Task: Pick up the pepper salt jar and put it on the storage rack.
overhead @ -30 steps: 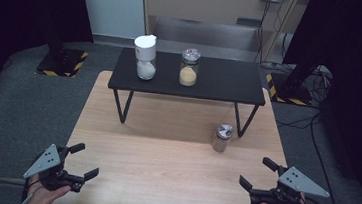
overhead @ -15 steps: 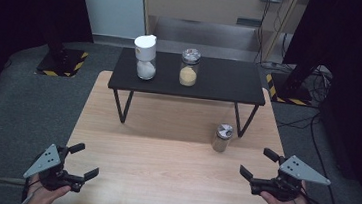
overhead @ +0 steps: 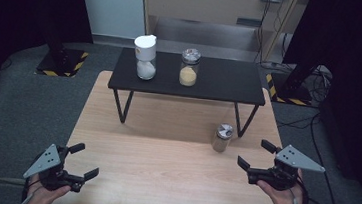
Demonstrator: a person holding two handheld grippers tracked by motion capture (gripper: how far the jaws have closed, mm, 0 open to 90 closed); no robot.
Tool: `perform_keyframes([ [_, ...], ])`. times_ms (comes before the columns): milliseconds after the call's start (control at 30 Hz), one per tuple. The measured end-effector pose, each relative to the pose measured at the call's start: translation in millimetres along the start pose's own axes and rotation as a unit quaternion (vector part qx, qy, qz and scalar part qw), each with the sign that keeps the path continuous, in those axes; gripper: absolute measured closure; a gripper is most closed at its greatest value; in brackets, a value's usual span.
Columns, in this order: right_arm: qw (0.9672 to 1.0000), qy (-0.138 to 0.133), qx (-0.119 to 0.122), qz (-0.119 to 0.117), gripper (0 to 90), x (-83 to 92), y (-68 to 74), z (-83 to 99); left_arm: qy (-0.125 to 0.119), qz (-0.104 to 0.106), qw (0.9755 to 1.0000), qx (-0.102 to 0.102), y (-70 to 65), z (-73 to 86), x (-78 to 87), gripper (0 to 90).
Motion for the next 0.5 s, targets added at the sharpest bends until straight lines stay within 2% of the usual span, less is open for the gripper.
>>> perform_keyframes([
  [500,0.9999,0.014,-0.001,0.009,3.3,-23.3,-3.8,-12.1,-0.001,0.000,1.0000,0.000,0.3,0.2,0.2,0.0],
])
Point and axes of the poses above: each handheld gripper's, and its own axes: x roughly backward along the jaws, z roughly out of its underside, y roughly to its left, the point moved 2 cm from there along -x, roughly forward along the jaws, and after that the axes turned 11 degrees about -x, right-handed, at the moved point
